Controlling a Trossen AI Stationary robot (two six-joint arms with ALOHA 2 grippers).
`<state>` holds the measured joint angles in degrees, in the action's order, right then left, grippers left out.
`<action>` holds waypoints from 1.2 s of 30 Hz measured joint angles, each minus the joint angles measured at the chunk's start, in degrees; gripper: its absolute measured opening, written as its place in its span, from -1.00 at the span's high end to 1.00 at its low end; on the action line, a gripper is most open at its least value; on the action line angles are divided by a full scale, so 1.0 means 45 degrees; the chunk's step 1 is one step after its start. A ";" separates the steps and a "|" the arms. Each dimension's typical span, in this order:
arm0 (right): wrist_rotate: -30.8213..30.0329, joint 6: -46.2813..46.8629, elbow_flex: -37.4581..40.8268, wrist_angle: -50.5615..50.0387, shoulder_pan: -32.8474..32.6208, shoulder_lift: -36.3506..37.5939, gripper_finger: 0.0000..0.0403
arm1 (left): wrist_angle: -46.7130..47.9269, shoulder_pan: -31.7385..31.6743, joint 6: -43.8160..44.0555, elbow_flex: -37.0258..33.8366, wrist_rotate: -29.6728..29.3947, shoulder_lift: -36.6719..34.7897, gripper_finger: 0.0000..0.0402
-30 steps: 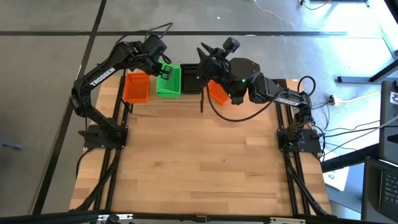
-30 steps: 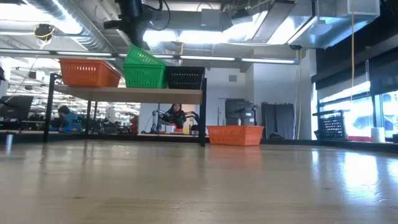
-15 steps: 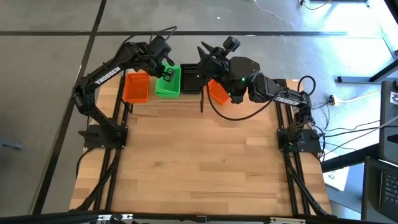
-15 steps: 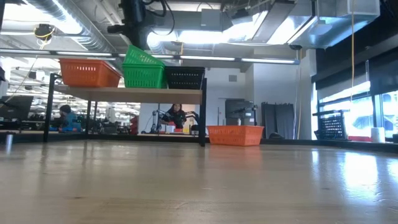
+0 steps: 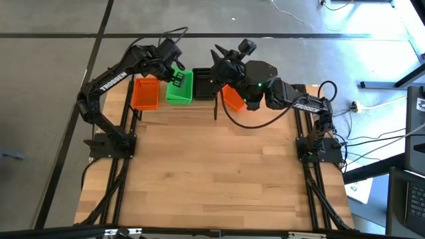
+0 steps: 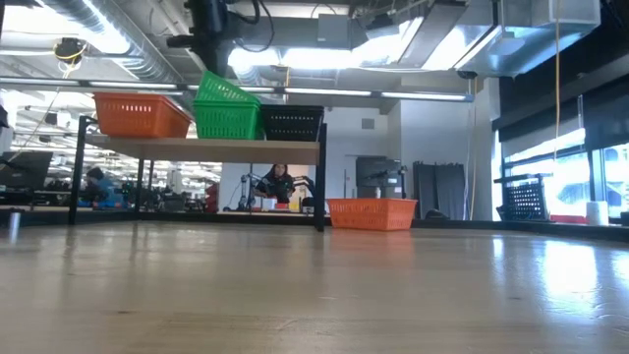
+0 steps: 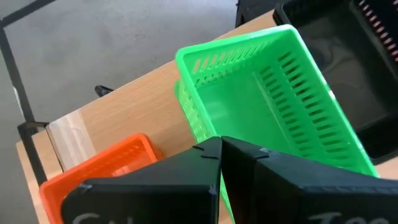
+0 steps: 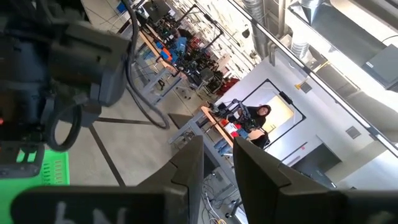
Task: Stack baskets on shelf by color
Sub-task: Stack the green bin on the green bins on the shelf, then stack the orange bin on the orange bins on the shelf
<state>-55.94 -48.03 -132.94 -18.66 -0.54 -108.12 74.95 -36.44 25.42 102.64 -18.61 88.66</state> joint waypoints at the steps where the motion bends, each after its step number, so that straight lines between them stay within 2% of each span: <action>1: 0.0000 0.0000 0.0000 0.0002 0.0000 0.0000 0.55 | -0.0003 0.0021 -0.0062 -0.0005 -0.0029 0.0068 1.00; 24: -0.0024 -0.0150 0.0000 -0.0037 0.0000 0.0019 0.55 | 0.0608 0.0056 -0.0131 -0.0158 -0.0009 0.0035 1.00; 27: 0.0023 -0.0005 0.0010 -0.0866 0.0146 0.0267 0.55 | 0.0610 0.0065 -0.0588 0.0305 -0.0072 -0.0433 1.00; 30: 0.0143 0.1768 -0.0007 -0.2989 0.0613 0.0802 0.55 | 0.0790 0.0061 -0.0728 0.0521 -0.0080 -0.1154 1.00; 33: 0.2040 0.4890 -0.0024 -0.6140 0.1541 0.1276 0.57 | 0.0844 0.0338 -0.0774 0.0545 -0.0129 -0.1901 1.00; 36: 0.5231 0.7441 -0.0010 -0.8792 0.2795 0.1531 0.60 | 0.0881 0.0687 -0.0785 0.0545 -0.0057 -0.2633 1.00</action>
<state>-32.40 -14.55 -132.99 -58.23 12.04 -101.23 78.92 -33.34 21.89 105.10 -18.87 76.81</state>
